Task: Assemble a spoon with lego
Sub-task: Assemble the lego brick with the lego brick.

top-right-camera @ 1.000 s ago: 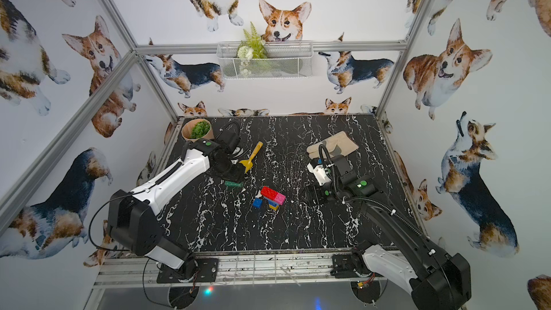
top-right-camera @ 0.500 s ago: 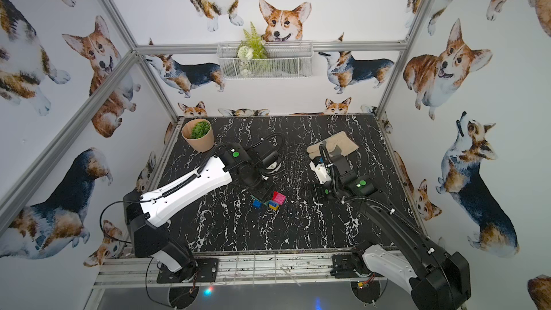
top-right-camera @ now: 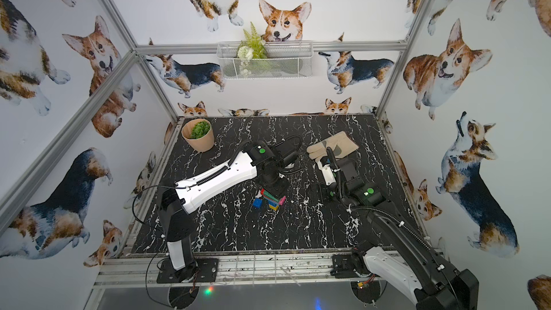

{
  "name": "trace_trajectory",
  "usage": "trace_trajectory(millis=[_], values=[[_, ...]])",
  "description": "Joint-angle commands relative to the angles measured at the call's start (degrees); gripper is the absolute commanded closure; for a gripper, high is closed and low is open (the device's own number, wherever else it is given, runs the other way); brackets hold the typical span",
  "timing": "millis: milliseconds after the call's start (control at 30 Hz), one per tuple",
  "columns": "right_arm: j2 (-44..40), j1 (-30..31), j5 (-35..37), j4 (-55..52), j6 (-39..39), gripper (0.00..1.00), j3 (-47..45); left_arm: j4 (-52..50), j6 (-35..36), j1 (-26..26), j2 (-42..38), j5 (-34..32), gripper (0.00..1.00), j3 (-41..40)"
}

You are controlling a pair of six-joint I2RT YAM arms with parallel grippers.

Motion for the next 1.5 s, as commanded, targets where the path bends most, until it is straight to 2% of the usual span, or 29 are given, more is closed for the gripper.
trace_trajectory(millis=[0, 1467], values=[[-0.9, -0.1, -0.1, -0.2, 0.8, 0.0, -0.4, -2.1, 0.8, 0.5, 1.2, -1.0, 0.58, 0.7], [-2.2, 0.0, -2.6, 1.0, 0.3, 0.0, -1.6, -1.1, 0.0, 2.0, 4.5, -0.5, 0.59, 2.4]])
